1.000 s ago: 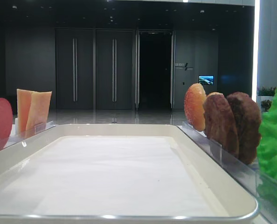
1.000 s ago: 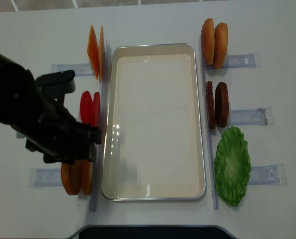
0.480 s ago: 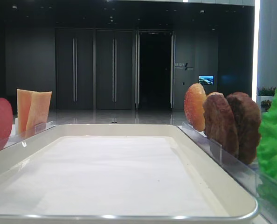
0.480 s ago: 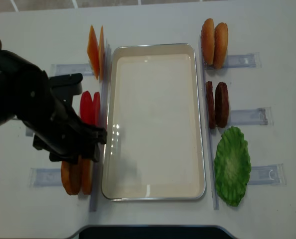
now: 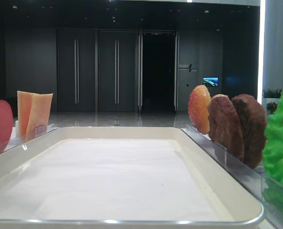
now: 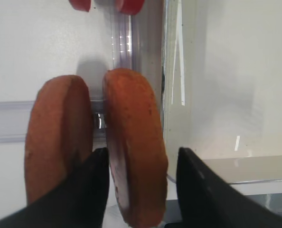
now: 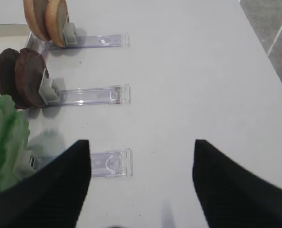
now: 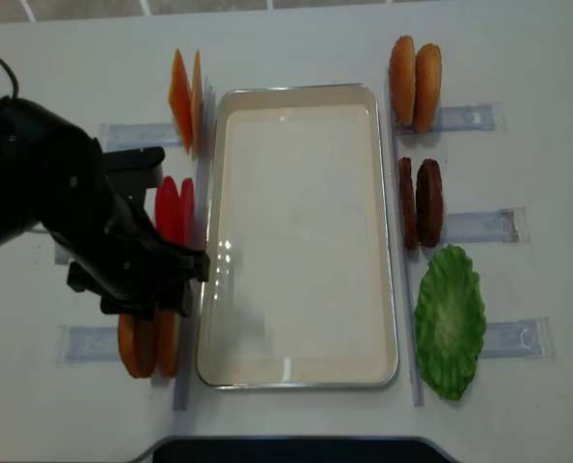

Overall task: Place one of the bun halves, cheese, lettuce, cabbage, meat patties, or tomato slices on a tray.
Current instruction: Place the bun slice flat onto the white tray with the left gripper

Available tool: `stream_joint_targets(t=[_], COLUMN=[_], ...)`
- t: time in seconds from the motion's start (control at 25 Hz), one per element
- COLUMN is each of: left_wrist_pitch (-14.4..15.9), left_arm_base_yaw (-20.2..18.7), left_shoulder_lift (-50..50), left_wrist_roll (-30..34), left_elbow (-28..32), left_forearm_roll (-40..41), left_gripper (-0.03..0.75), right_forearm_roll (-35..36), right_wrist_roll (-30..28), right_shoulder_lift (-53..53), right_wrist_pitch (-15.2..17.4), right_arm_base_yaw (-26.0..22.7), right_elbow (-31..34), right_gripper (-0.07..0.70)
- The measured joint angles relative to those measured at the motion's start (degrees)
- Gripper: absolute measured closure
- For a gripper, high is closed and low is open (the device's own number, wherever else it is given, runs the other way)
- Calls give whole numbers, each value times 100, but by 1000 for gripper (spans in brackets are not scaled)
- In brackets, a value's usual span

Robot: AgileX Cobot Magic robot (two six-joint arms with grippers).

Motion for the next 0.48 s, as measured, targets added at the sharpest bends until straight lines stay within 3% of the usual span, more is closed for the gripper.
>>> stream_joint_targets(t=[0.24,0.48], left_wrist_pitch=[0,28], left_arm_base_yaw=[0,0], left_shoulder_lift=[0,0], left_wrist_roll=[65,65], left_elbow=[0,0], left_forearm_roll=[12,75], left_gripper=[510,559], right_forearm_roll=[0,0], right_wrist_roll=[0,0], right_shoulder_lift=[0,0], right_wrist_pitch=[0,0], right_arm_base_yaw=[0,0], right_elbow=[0,0], right_gripper=[161,161])
